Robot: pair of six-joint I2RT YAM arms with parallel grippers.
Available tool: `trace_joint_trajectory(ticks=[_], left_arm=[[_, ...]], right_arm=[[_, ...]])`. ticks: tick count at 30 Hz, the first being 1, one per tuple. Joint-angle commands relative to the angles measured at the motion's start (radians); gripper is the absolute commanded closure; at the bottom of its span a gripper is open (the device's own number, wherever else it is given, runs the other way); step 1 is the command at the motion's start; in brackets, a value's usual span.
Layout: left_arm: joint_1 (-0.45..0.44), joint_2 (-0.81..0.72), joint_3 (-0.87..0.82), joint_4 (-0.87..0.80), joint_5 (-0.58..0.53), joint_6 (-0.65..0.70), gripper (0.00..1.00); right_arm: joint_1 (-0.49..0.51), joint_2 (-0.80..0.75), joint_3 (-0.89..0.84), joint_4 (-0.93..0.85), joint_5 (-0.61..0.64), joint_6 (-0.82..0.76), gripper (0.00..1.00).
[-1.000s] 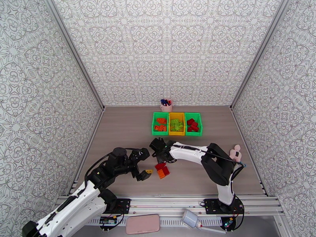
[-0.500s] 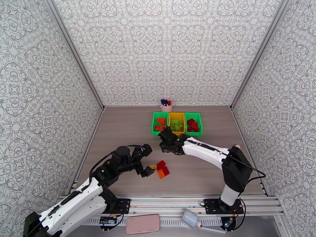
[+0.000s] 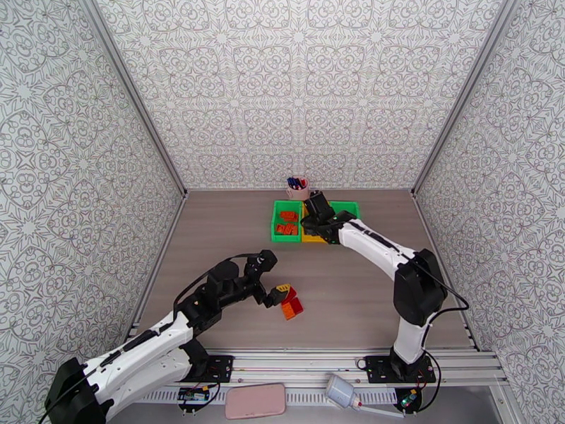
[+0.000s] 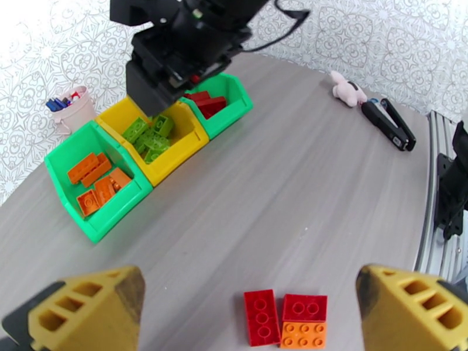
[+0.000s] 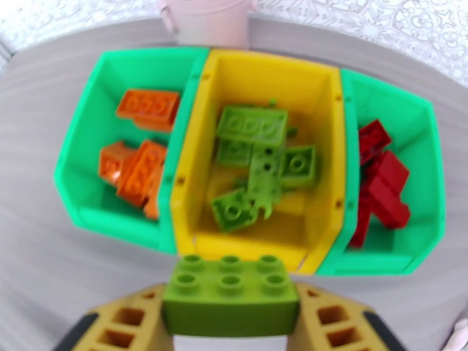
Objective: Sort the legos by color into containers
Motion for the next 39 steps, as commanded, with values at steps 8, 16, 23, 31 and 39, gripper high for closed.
trace_joint_trajectory(ticks=[8,16,23,31,39], left_arm=[[-0.013,0.007,-0.011,-0.001,-0.022,-0.008,0.0],[-0.013,0.014,-0.016,0.003,-0.026,-0.006,0.0],[-0.013,0.023,0.011,-0.054,-0.053,-0.009,0.01],[-0.007,-0.009,0.027,-0.13,0.012,0.053,0.0],[0.033,-0.109,0.061,-0.304,0.12,0.084,0.0]], right_arm=[[-0.064,0.215,0.23,-0.01,0.013,-0.062,0.65],[-0.087,0.293,0.305,-0.028,-0.004,-0.075,0.64],[-0.087,0.145,0.166,0.057,-0.049,-0.128,0.3],[-0.078,-0.143,-0.186,0.148,-0.176,-0.141,0.18],[0.033,-0.382,-0.481,0.111,-0.297,-0.122,0.17]])
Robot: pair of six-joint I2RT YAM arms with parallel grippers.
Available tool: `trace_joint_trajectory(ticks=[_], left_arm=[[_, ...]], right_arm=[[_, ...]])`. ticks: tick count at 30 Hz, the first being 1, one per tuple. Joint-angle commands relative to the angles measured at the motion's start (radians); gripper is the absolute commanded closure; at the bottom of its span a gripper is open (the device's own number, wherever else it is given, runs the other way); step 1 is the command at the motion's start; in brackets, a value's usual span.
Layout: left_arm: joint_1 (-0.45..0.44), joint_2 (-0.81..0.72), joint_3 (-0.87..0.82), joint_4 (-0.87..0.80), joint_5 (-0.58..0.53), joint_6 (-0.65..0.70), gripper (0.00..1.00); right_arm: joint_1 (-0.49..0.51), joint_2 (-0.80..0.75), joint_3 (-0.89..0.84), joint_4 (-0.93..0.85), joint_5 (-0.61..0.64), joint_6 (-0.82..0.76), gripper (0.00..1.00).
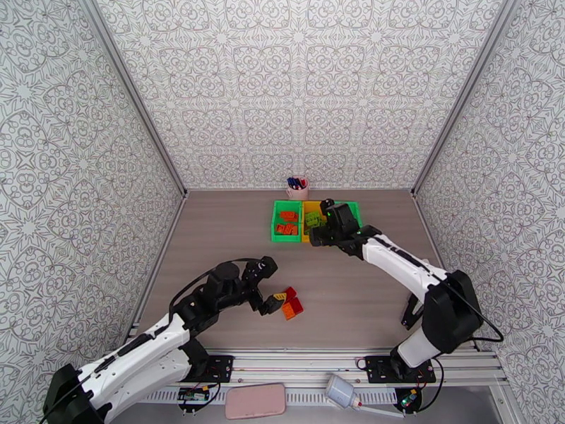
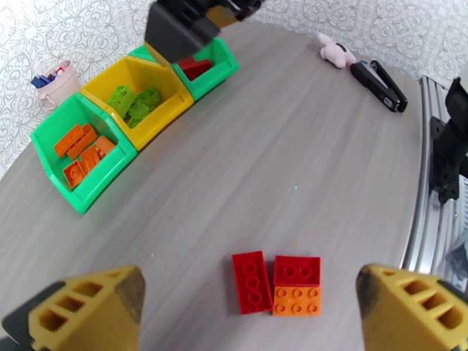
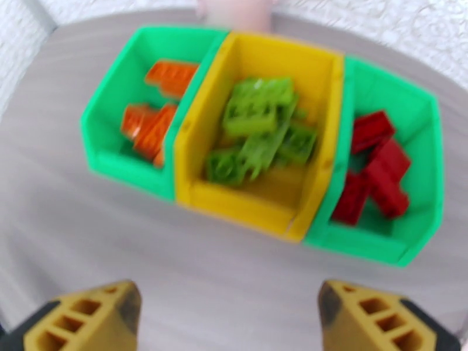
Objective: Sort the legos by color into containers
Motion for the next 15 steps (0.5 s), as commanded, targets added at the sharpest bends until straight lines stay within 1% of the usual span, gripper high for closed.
trace_joint_trajectory(ticks=[1,4,8,11,15], left_arm=[[0.021,-0.061,0.035,-0.108,0.069,0.025,0.0],[0.041,-0.109,0.035,-0.163,0.086,0.023,0.0],[0.059,-0.171,0.057,-0.277,0.107,0.026,0.0],[0.068,-0.212,0.081,-0.357,0.105,0.046,0.0],[0.084,-0.258,0.09,-0.407,0.109,0.06,0.0]], right_arm=[[0.081,-0.052,-0.073,-0.045,-0.056,0.022,0.17],[0.171,-0.061,-0.093,-0.093,-0.018,0.059,0.15],[0.273,-0.034,-0.088,-0.113,-0.012,0.11,0.13],[0.344,0.021,-0.063,-0.123,-0.006,0.133,0.12],[0.419,0.123,0.002,-0.148,0.027,0.136,0.1]])
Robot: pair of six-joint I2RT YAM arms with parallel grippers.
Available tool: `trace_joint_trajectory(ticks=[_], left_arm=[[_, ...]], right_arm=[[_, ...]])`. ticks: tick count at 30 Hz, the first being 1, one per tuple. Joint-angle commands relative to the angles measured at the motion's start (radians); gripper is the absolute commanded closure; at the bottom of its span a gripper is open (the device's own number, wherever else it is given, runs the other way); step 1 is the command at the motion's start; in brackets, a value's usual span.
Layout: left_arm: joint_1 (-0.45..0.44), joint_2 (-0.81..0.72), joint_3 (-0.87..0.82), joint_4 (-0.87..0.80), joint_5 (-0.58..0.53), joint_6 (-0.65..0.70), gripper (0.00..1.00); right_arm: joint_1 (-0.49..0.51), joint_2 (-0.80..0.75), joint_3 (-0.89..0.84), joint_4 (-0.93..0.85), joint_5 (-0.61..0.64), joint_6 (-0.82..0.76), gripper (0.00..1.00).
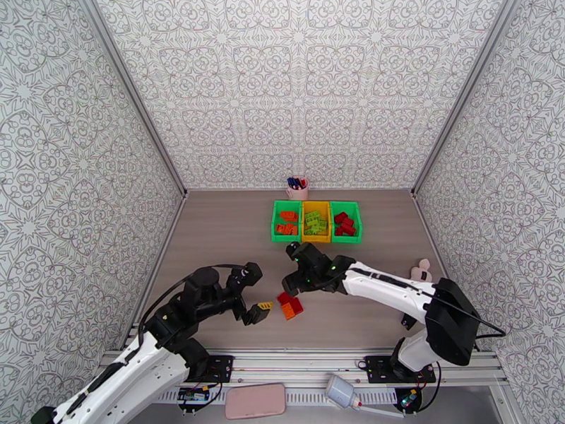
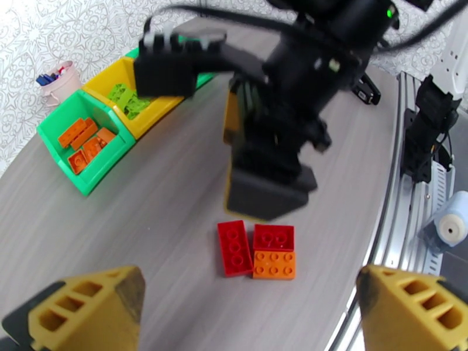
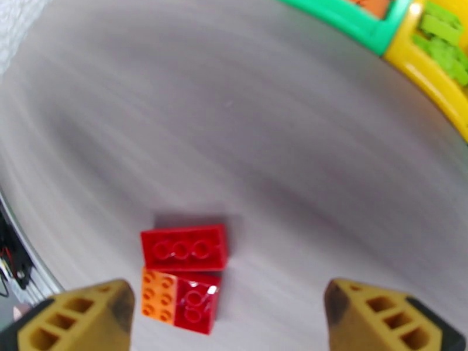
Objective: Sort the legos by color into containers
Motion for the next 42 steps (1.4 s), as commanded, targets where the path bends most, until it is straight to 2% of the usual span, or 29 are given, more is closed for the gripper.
trace_joint_trajectory(ticks=[1,5,18,34,42], left_arm=[[0.017,-0.036,0.028,-0.098,0.03,0.029,0.0],[0.022,-0.06,0.024,-0.118,0.038,0.031,0.0],[0.031,-0.076,0.006,-0.111,0.039,0.034,0.0],[0.034,-0.058,-0.007,-0.089,0.05,0.024,0.0],[0.03,-0.049,-0.024,-0.01,0.035,-0.032,0.0]], right_arm=[[0.049,0.087,0.07,-0.052,0.047,0.026,0.1],[0.072,0.166,0.118,-0.075,0.084,0.023,0.08],[0.071,0.314,0.196,-0.104,0.076,0.002,0.08],[0.068,0.336,0.203,-0.118,0.098,0.046,0.35],[0.055,0.24,0.172,-0.096,0.136,0.073,0.39]])
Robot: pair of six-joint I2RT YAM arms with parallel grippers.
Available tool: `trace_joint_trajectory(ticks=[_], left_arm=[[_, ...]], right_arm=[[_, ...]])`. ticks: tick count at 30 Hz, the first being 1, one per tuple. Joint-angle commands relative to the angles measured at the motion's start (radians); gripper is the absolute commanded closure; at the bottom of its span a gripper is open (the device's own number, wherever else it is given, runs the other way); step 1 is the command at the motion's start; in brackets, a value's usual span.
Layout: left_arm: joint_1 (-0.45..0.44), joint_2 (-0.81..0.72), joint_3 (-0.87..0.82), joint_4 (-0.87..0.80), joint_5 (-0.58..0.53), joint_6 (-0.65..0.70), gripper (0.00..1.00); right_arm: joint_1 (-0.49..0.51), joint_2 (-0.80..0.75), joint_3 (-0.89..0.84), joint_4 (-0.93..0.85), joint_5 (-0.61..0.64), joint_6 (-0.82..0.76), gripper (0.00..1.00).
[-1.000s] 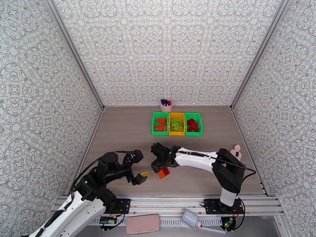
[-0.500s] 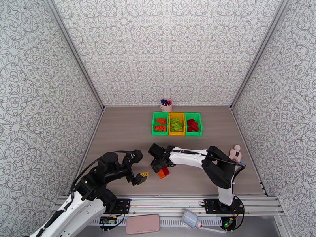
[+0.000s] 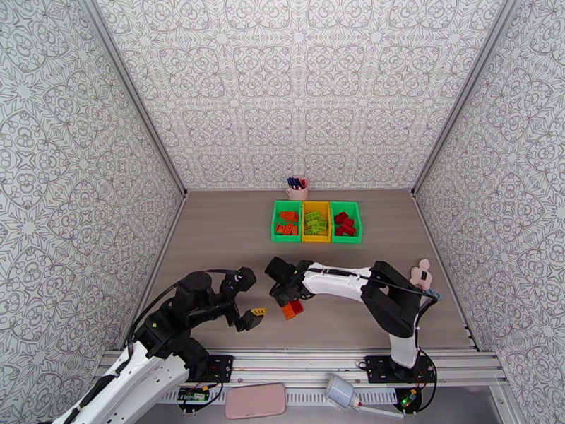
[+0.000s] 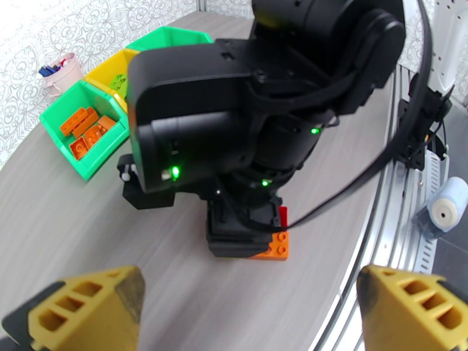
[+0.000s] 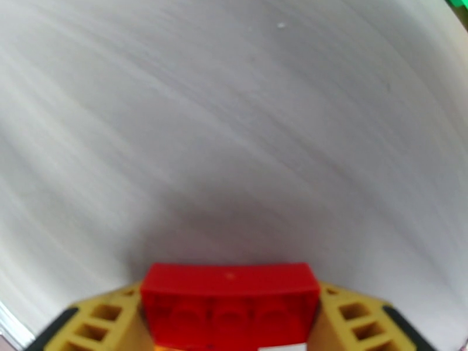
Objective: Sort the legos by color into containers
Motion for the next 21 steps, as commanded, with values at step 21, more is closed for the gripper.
trace_joint_trajectory(ticks=[21], left_arm=[[-0.197,0.409,-0.062,0.641,-0.13,-0.099,0.0]], right_arm=[[-0.586,-0.331,-0.083,0.186,0.129,-0.071,0.45]])
